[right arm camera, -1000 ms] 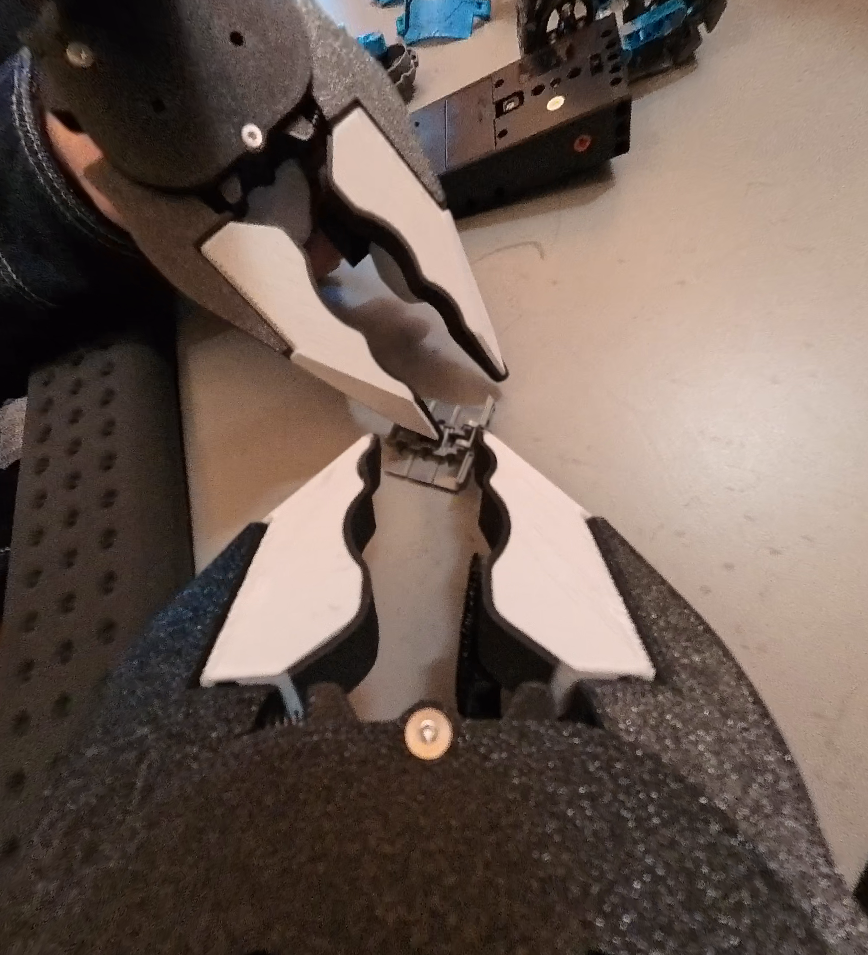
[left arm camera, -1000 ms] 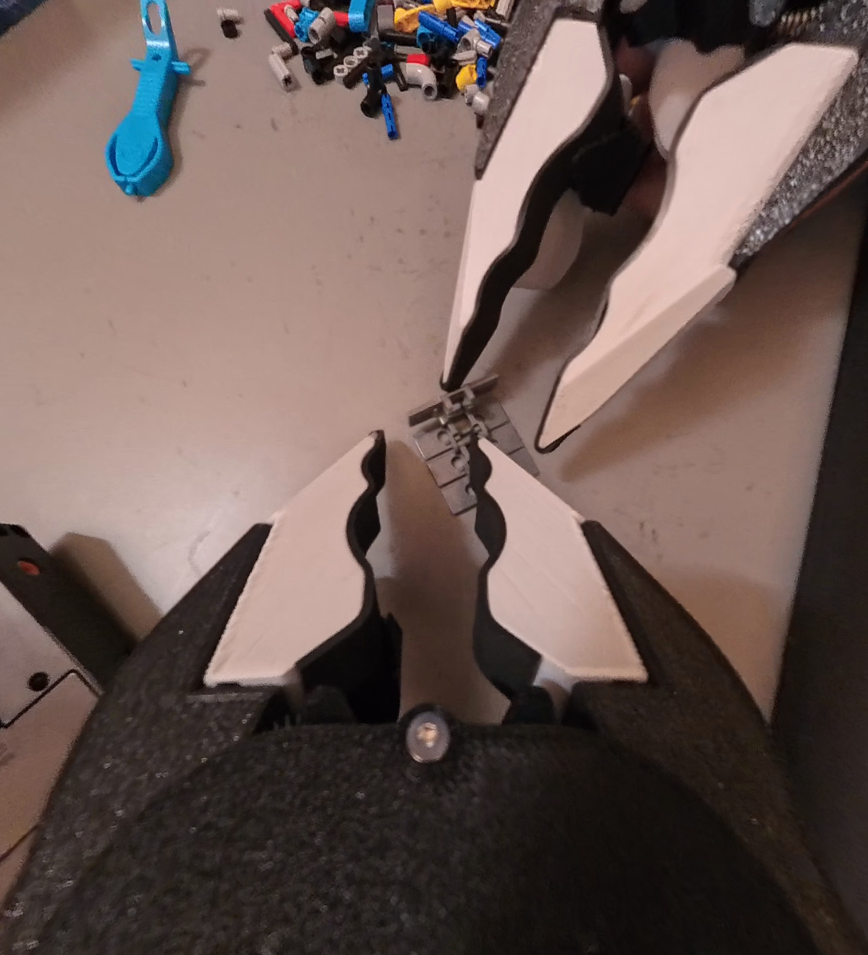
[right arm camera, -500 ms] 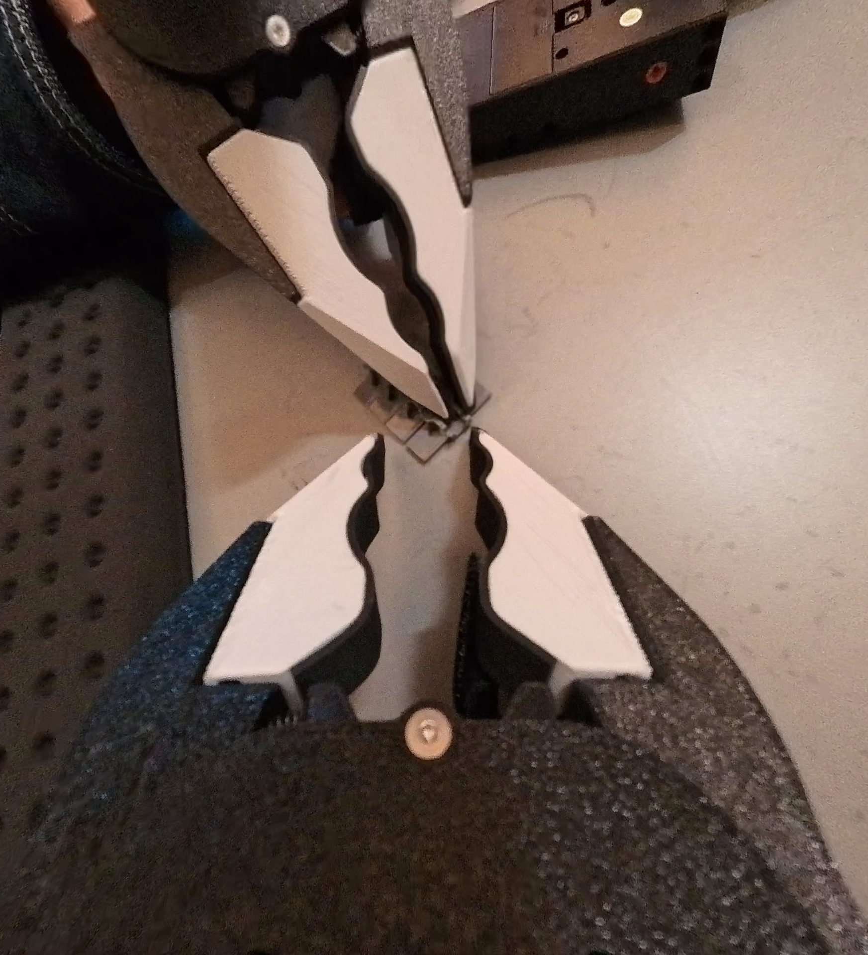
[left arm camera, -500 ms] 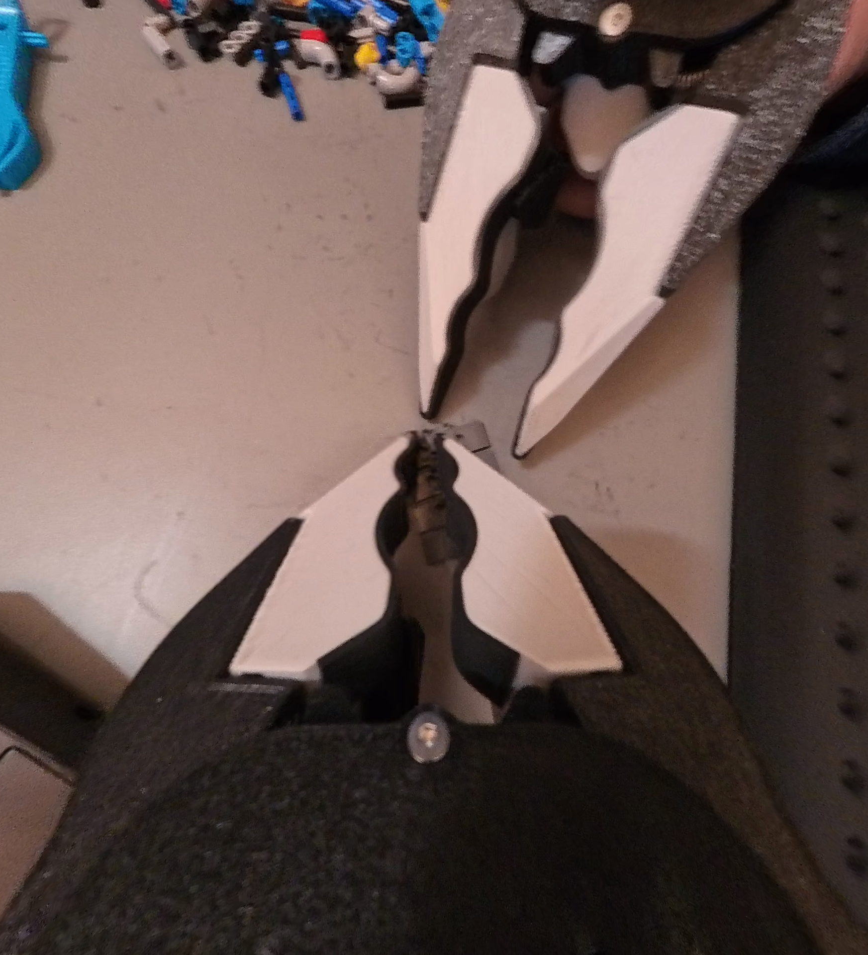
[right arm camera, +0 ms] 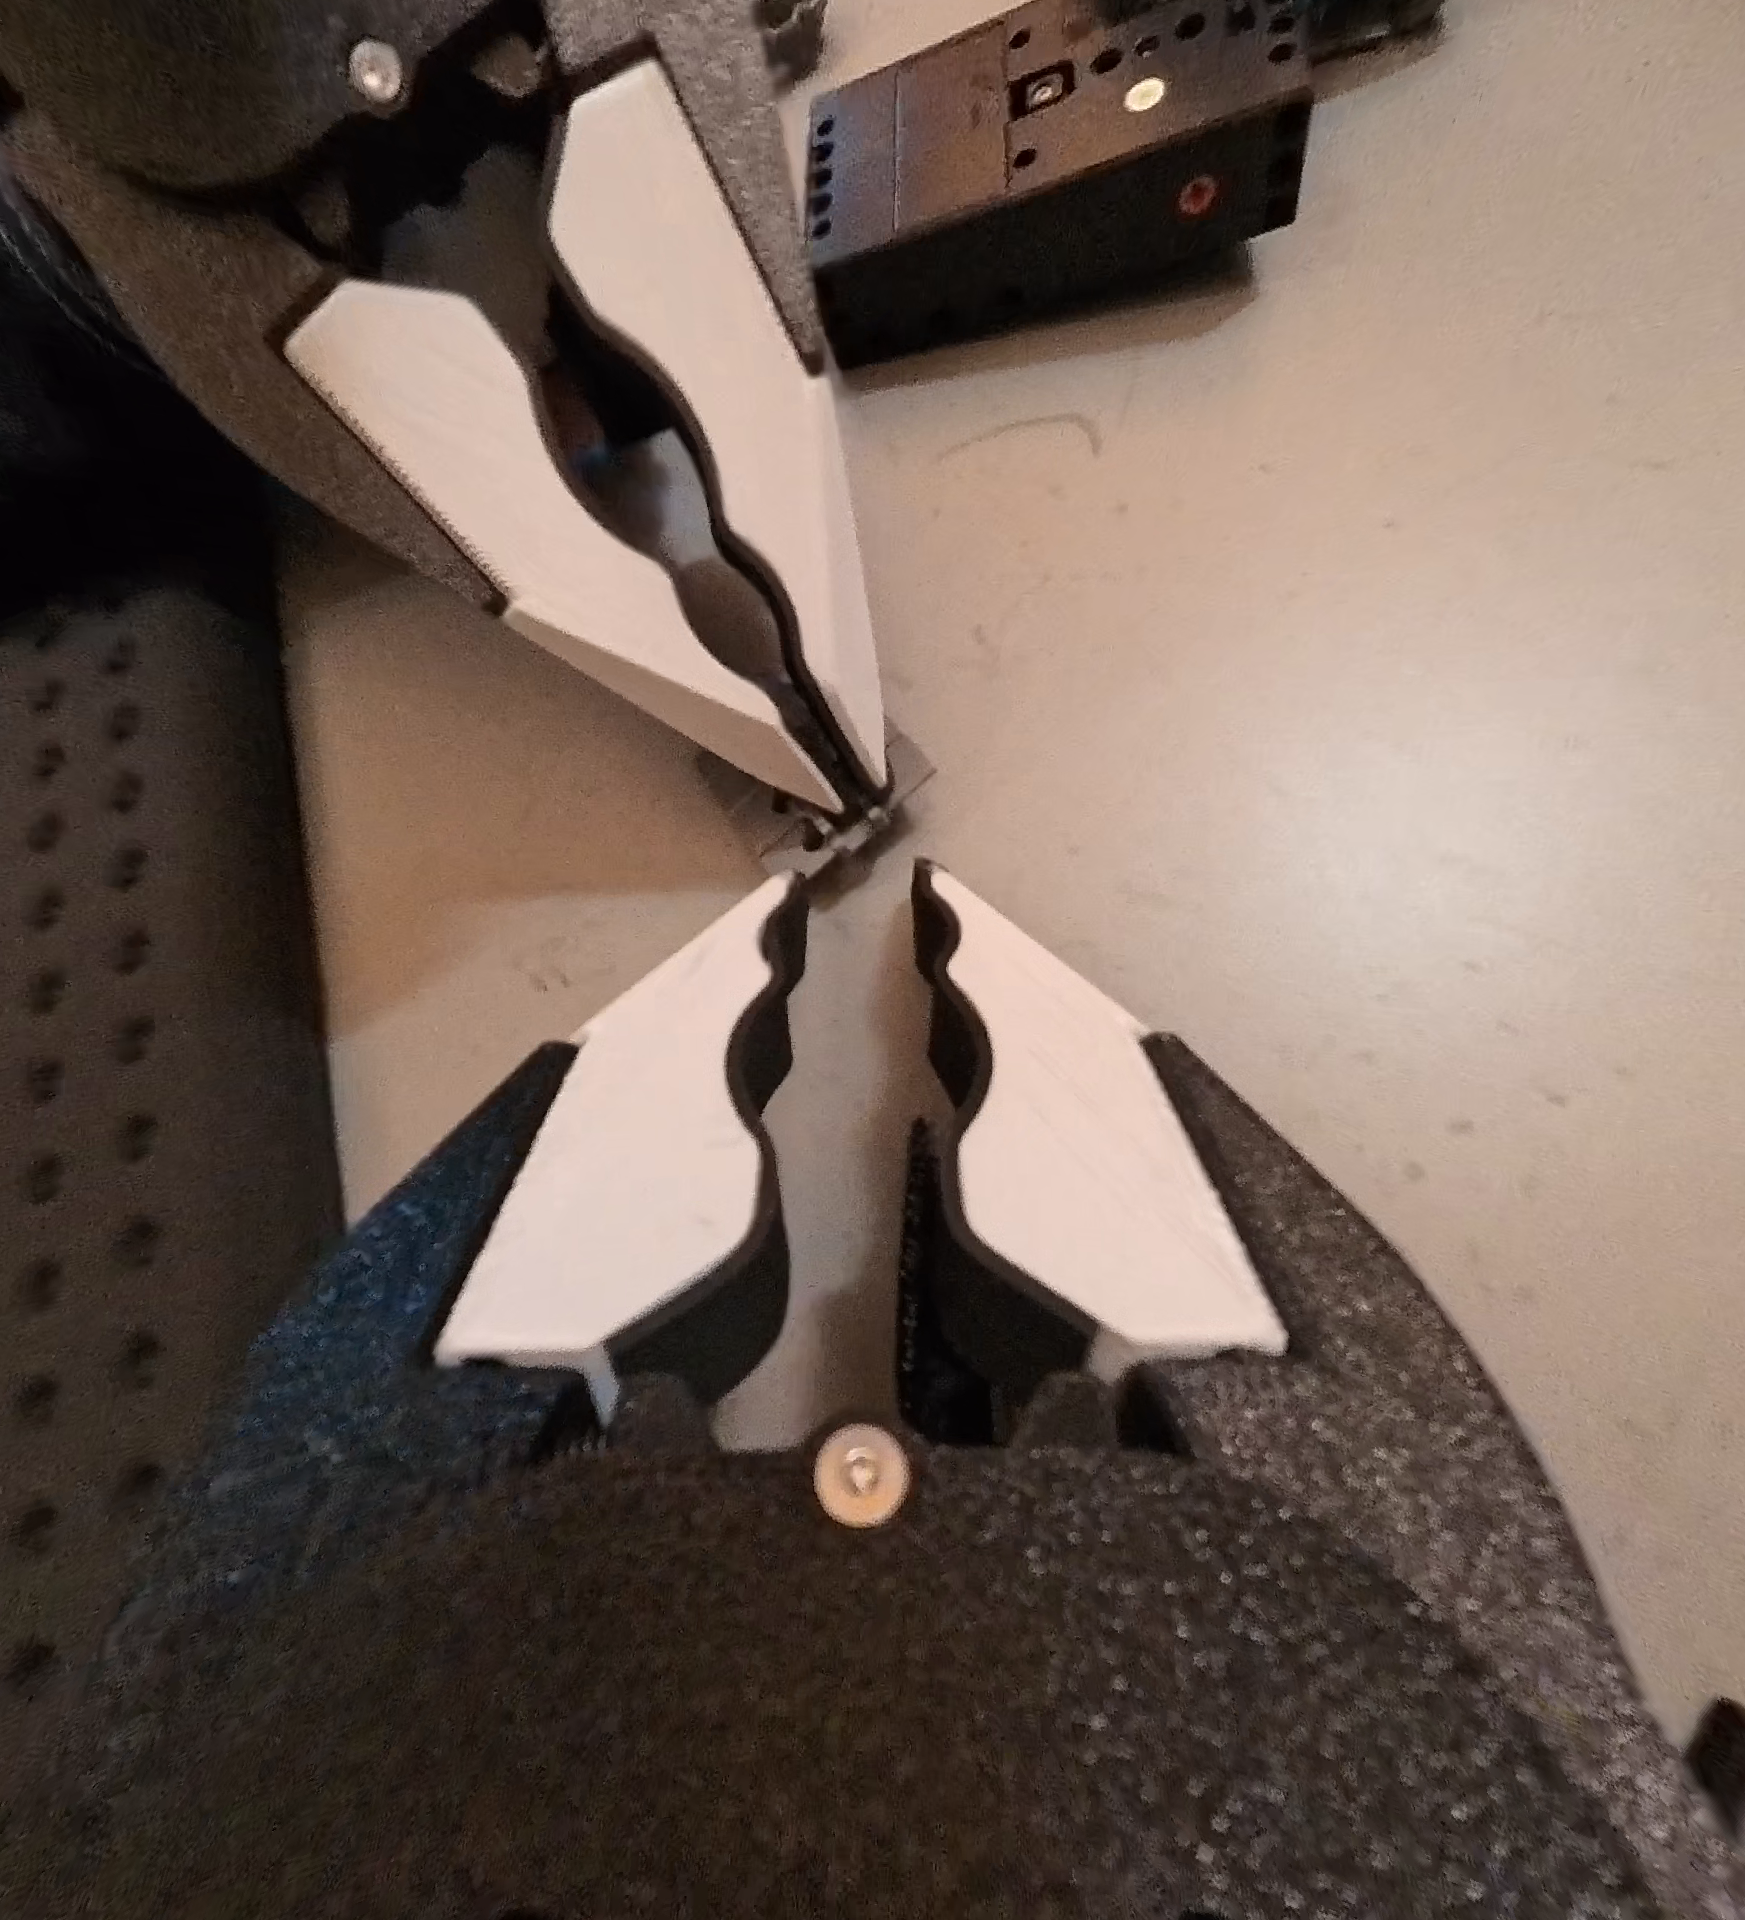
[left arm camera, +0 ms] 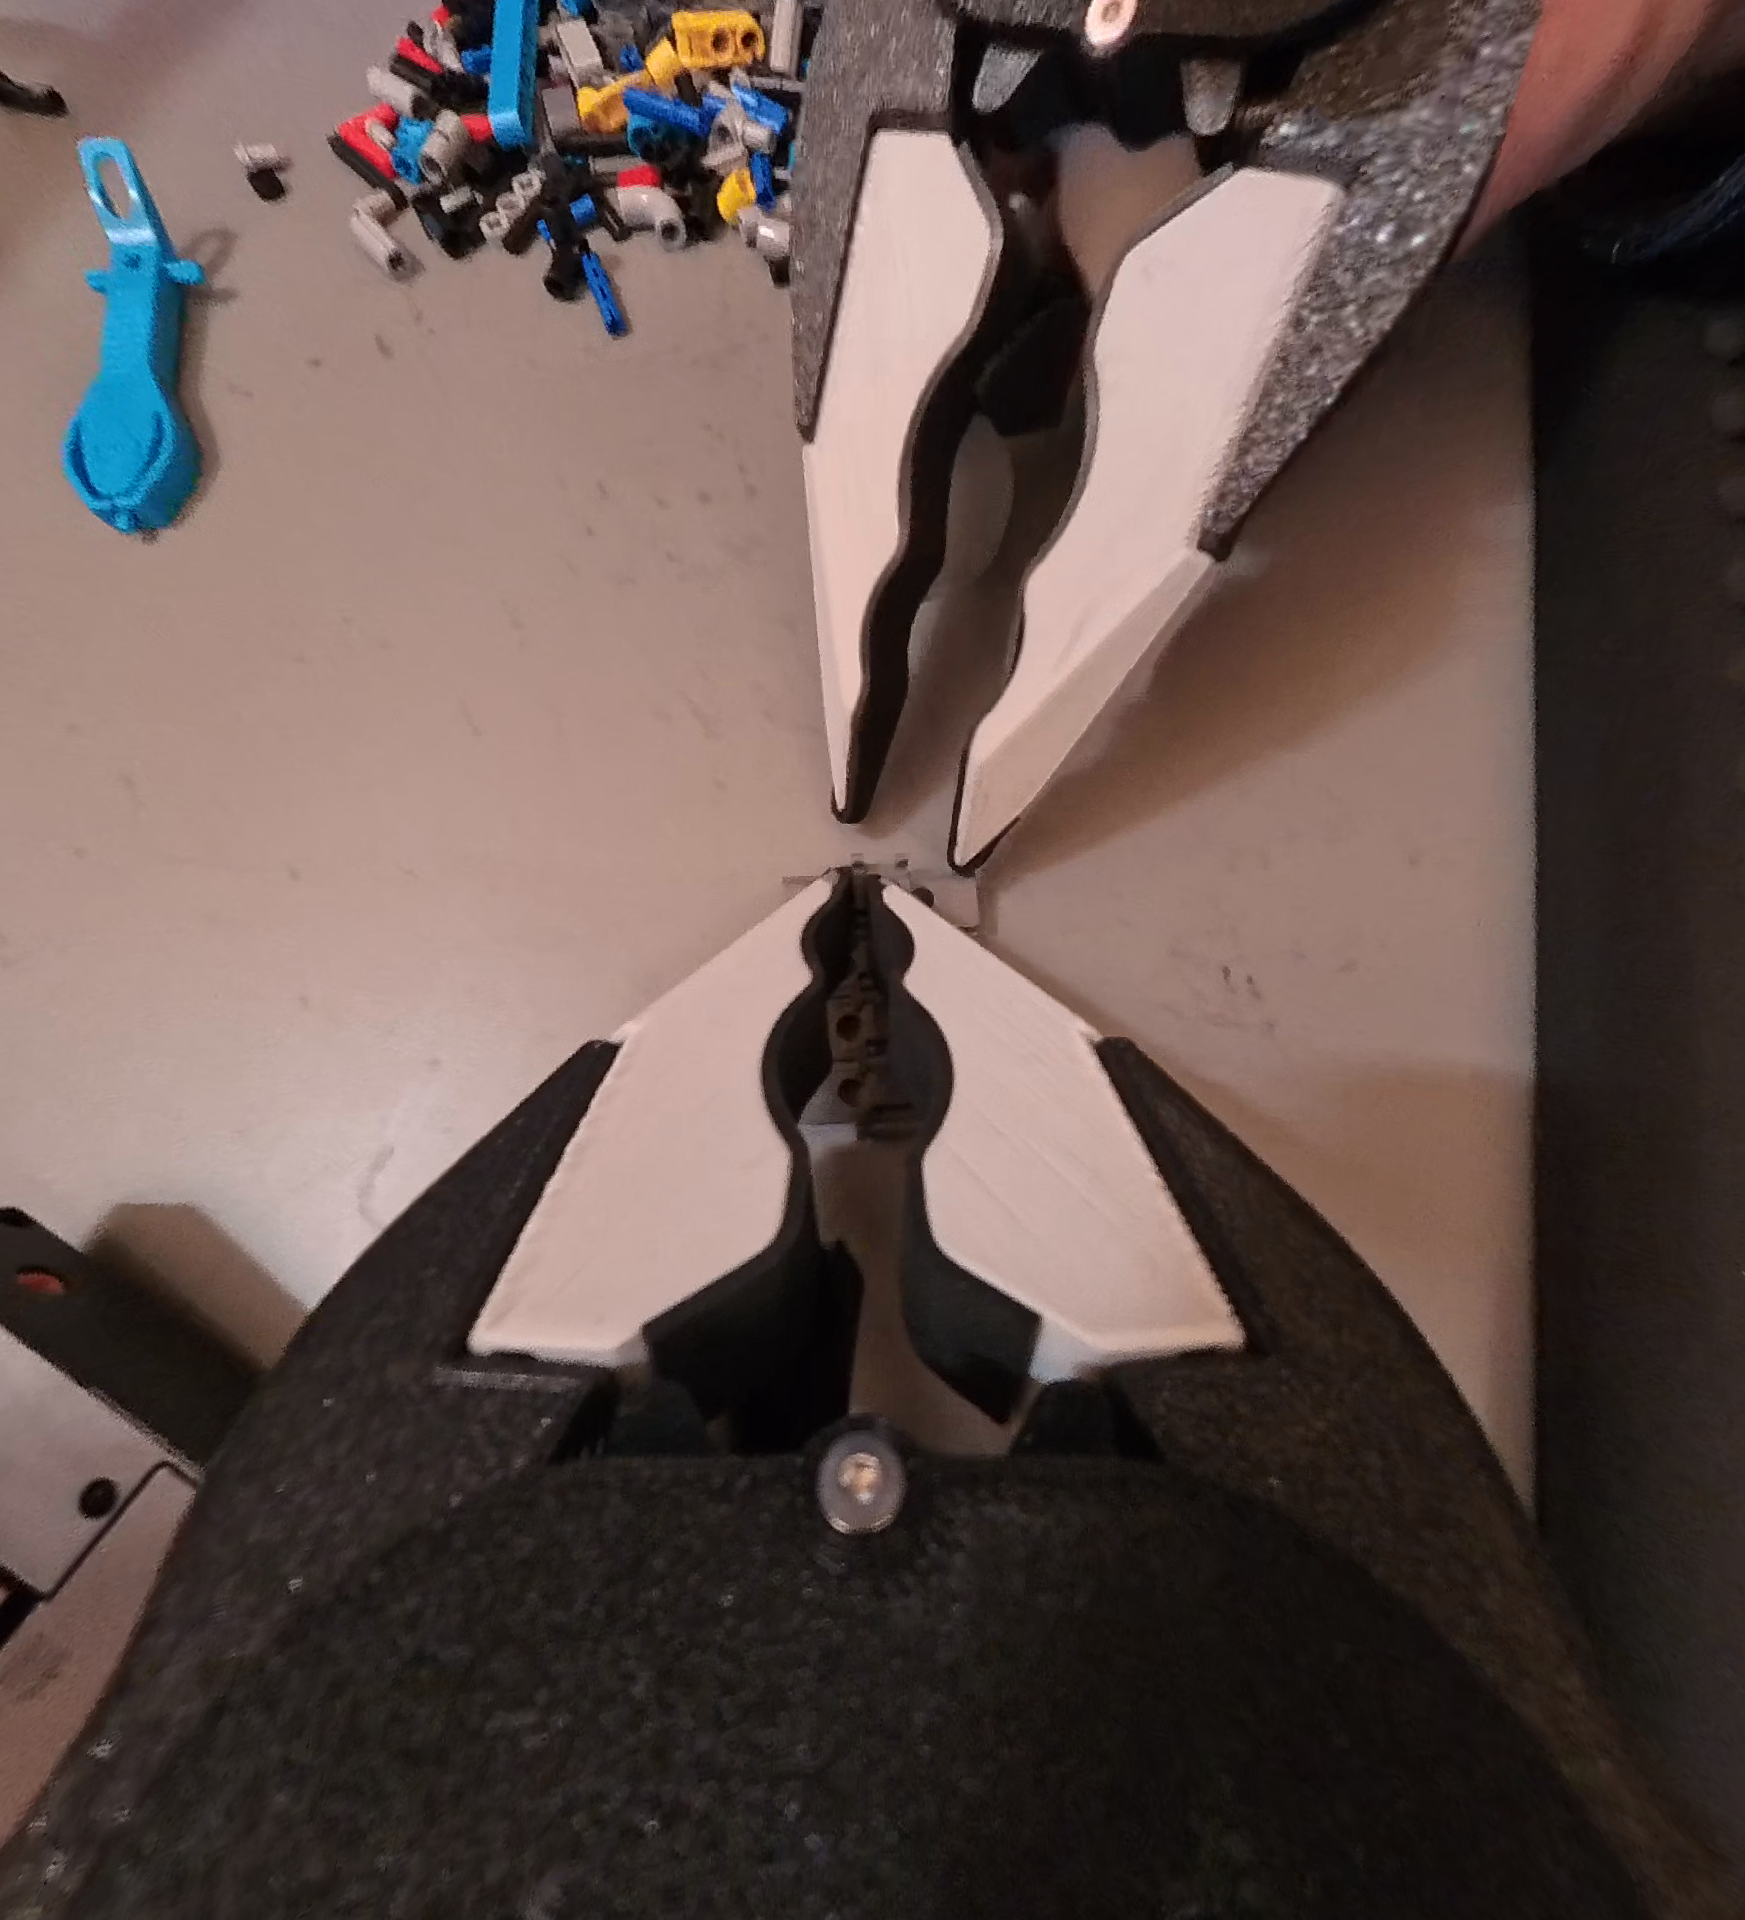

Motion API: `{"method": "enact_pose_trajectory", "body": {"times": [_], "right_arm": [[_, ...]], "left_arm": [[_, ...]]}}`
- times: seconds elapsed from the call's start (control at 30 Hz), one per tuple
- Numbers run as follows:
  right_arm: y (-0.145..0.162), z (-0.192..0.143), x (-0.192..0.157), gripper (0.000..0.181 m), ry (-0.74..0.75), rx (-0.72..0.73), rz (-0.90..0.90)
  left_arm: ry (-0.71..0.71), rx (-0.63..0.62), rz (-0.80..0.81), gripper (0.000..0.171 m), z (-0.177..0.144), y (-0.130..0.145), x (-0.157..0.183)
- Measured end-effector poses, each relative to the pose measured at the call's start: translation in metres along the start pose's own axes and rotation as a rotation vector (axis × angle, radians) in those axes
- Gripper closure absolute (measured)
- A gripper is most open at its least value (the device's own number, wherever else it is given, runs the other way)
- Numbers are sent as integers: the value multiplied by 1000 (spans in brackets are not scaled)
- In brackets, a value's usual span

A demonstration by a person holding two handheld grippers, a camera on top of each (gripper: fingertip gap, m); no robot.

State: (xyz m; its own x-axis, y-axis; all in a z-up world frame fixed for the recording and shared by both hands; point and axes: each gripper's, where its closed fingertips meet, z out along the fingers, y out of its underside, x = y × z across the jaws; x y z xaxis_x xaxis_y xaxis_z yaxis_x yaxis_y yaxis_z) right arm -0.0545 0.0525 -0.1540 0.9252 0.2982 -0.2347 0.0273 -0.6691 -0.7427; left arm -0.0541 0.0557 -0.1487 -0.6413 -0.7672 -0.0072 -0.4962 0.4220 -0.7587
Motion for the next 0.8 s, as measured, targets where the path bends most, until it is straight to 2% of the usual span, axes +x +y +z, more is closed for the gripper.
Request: {"method": "enact_pose_trajectory", "body": {"times": [0.1,0.17,0.27,0.33,0.43,0.53,0.6,0.67,0.8], "right_arm": [[-6,-3,-1,164,-90,52,150],[-14,-6,-6,155,-171,100,226],[-22,-10,-13,152,-245,144,276],[-17,-8,-8,173,-209,120,268],[-17,-10,-4,175,-182,119,255],[-19,-17,7,177,-92,132,195],[-21,-21,11,177,-43,143,146],[-22,-24,8,177,-30,156,86],[-26,-27,1,177,-5,177,-33]], "left_arm": [[-34,41,31,171,-5,-9,-3],[-31,85,32,171,-8,-17,-1],[-41,106,36,171,-10,-21,-2],[-33,111,37,171,-10,-22,0],[-50,116,39,171,-8,-23,-2],[-50,180,-40,170,-15,-30,-10],[-63,208,-106,155,-20,-31,-20],[-59,226,-145,148,-22,-32,-25],[85,235,-239,148,-20,-31,-13]]}}
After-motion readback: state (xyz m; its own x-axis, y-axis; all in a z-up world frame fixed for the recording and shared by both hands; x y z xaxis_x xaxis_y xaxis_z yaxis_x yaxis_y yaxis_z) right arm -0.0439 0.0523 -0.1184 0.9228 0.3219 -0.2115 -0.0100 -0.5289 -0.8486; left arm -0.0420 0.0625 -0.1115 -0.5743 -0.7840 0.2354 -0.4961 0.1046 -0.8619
